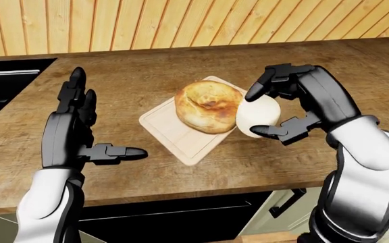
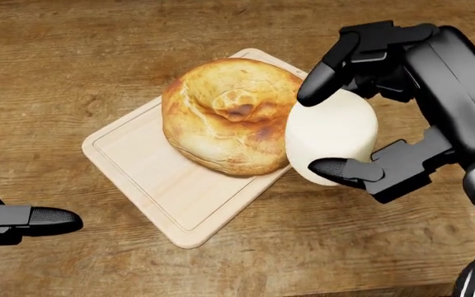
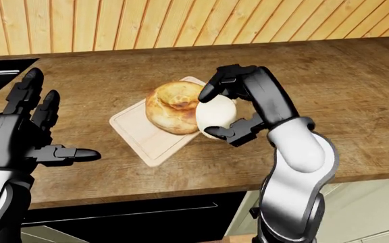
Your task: Pick up the wedge of cheese and place it on the slice of bread to prepare a simple cheese on bread dish.
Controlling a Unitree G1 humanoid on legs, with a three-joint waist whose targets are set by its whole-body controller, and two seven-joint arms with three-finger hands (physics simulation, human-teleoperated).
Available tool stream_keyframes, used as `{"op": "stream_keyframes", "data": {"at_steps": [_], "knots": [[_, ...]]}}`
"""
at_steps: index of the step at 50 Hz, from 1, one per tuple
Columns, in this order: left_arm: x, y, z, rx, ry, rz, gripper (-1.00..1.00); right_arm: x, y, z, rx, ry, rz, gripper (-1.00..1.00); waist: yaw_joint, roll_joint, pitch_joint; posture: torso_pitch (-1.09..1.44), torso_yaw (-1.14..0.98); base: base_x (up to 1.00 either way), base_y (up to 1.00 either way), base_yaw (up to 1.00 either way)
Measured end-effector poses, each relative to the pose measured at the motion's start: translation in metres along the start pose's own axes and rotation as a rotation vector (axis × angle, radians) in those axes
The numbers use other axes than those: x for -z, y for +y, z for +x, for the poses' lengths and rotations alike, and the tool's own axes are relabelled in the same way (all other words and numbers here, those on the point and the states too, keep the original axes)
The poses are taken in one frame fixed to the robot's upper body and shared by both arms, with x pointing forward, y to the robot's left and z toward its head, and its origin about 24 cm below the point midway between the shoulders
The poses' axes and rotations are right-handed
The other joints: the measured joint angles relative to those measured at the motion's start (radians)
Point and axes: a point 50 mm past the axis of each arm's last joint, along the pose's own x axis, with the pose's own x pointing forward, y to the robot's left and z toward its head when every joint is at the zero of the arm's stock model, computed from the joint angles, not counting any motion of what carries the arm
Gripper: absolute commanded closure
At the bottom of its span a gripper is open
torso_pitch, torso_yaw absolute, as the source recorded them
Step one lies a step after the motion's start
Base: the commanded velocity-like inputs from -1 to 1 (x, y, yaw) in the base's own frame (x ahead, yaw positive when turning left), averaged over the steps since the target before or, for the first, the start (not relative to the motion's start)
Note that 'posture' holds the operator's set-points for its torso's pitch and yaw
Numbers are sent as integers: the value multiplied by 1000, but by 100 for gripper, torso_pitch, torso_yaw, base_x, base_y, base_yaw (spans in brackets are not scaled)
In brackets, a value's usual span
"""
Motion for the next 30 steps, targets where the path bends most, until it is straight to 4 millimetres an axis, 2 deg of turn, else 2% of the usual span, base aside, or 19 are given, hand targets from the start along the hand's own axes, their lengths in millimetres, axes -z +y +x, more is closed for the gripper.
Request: {"op": "stream_keyframes", "data": {"at_steps": [5,17,24,30], "knots": [[0,2,-1,-2,-3,-1,-100,-8,-6,28,-20,-10,-8,35,-1,3,2,0,0,0,0,0],[0,5,-3,-14,-4,-4,-100,-28,-19,78,-54,-31,-17,41,0,5,7,0,0,0,0,0],[-3,5,-1,-11,-6,-2,-100,-35,-17,110,-94,-30,-16,40,-4,8,9,0,0,0,0,0],[-6,8,-1,-18,-13,1,-100,-35,-3,130,-139,-38,-16,40,-4,11,10,0,0,0,0,0]]}}
